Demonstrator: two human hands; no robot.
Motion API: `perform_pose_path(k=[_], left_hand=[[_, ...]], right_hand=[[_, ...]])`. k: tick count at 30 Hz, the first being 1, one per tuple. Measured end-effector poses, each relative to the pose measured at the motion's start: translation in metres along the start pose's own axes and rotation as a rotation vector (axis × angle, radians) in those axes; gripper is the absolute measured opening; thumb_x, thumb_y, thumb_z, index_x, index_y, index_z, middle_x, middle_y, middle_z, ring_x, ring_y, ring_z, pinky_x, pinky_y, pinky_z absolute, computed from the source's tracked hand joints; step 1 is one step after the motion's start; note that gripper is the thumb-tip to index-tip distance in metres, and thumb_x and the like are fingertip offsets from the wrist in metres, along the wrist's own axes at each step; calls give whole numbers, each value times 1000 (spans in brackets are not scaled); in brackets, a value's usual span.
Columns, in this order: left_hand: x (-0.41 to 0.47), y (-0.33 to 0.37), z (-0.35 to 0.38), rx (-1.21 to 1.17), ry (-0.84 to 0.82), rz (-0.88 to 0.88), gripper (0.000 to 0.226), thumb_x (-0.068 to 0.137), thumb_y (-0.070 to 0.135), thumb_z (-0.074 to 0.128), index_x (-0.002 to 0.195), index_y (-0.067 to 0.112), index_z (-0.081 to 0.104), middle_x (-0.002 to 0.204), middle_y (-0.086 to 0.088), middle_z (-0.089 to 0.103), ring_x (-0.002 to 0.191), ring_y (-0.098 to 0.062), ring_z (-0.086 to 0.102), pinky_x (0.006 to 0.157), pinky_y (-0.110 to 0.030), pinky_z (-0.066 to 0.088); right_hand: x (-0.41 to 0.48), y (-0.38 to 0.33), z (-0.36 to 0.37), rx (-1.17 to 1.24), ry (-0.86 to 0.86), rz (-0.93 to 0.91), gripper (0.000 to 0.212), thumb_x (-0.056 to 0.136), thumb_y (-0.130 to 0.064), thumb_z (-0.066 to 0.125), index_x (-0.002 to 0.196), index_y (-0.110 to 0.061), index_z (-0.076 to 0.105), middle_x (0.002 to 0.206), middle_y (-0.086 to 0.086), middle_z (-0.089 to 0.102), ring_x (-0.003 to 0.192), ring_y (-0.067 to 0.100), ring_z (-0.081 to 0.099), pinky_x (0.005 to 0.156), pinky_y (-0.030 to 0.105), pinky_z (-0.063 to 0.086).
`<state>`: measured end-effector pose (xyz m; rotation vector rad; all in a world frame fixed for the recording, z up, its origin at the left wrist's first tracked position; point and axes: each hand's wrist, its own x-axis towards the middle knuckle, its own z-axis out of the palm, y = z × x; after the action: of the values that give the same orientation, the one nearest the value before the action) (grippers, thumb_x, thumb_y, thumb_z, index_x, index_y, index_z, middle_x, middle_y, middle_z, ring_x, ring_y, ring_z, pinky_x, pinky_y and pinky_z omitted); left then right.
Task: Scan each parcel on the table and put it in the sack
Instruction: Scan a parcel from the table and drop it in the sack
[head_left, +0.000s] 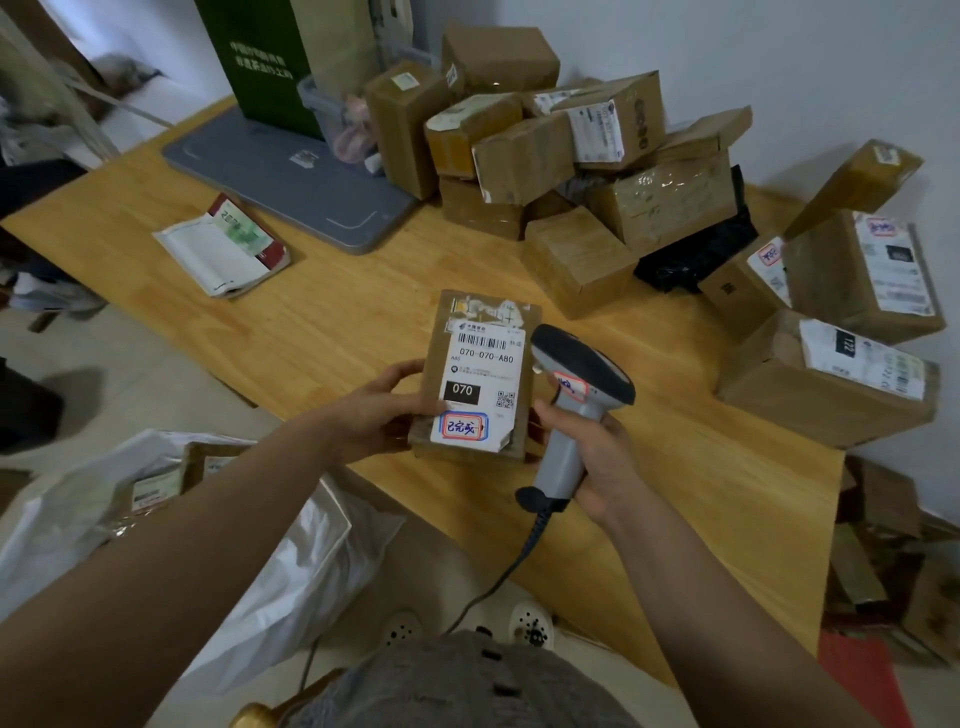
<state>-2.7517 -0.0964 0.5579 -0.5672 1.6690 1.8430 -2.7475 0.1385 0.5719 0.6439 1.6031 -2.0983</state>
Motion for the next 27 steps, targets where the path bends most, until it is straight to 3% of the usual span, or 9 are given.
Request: perform_pose_path(k=[1,4,6,9,16,27], left_hand=[[-4,4,-5,24,2,13,109,34,28,99,128,34,44,108,-14,72,96,-27,70,84,-42,57],[-13,13,-19,39,135,75,125,30,30,97,140,28,37,106,-9,73,100,-26,69,84,-39,55],[-17,17,-27,42,230,108,131,36,30,93,149,20,28,114,-9,70,109,-26,64,94,-40,50],[-20,19,-36,70,356,138,128,47,28,86,153,9,18,126,-10,61,115,-26,57,97,-38,47],[-38,17,-49,112,492,152,141,36,43,86,153,6,16,132,-12,57,119,-26,55,104,-43,45],[-44,8,-61,64,559,159,126,51,32,88,153,6,16,133,-12,57,120,-27,55,105,-44,44]], right_hand=[[-1,-2,3,-15,-26,-12,40,71,-15,79,108,-14,63,98,5,66,94,23,61,87,49,52],[-7,-9,15,-120,-69,-91,25,77,-20,77,99,-15,66,95,7,70,93,26,66,86,50,55],[-18,-14,24,-219,-122,-155,16,83,-23,72,90,-10,66,79,9,70,69,21,67,67,38,59],[-35,-18,38,-308,-234,-191,21,86,-25,68,76,-8,62,57,9,59,42,18,51,44,26,46],[-43,-18,59,-364,-278,-211,18,80,-8,73,70,-11,58,48,3,53,38,15,46,46,28,44],[-49,-22,77,-420,-326,-281,22,82,-7,71,66,-11,57,45,1,51,37,15,45,44,27,44]])
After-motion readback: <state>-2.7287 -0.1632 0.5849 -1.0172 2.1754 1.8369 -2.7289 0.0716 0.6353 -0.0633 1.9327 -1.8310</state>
